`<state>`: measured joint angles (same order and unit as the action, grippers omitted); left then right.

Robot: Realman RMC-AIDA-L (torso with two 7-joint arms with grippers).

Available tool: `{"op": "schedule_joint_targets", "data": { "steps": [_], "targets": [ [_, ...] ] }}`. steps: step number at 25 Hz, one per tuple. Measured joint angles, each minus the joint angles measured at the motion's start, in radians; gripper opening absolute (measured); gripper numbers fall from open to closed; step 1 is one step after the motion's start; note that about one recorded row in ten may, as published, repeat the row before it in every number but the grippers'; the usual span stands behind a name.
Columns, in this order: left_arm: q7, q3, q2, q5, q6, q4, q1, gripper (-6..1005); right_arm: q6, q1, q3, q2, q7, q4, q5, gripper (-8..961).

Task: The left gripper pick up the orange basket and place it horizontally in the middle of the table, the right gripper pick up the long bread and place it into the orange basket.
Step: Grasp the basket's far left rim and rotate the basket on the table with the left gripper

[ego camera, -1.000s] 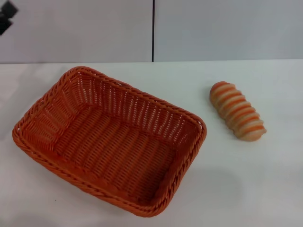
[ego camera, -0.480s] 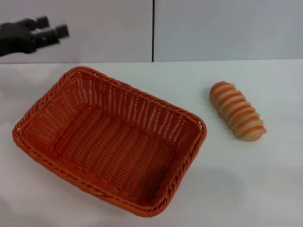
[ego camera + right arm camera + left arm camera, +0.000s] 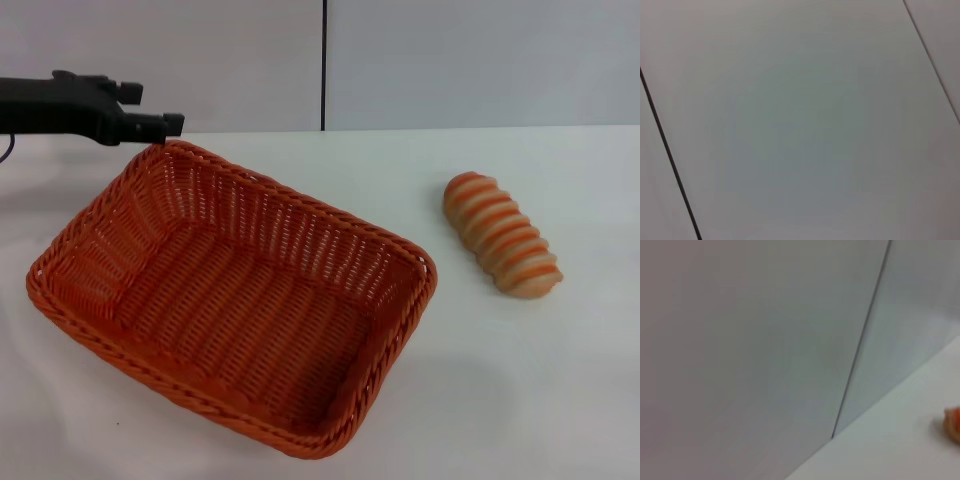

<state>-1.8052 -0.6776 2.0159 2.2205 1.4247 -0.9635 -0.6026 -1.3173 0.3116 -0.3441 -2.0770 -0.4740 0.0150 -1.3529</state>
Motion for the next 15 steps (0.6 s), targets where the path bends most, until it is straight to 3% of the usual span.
{"op": "schedule_joint_targets", "data": {
  "steps": [3,15],
  "targets": [
    [-0.010,-0.003,0.005,0.090,0.003,-0.008,-0.026,791,0.003,-0.003,0.000,0.000,0.000,0.003,0.000,629],
    [-0.014,-0.027,0.032,0.207,-0.013,-0.006,-0.041,783,0.004,-0.012,-0.013,-0.001,0.000,0.010,0.009,630]
  ]
}}
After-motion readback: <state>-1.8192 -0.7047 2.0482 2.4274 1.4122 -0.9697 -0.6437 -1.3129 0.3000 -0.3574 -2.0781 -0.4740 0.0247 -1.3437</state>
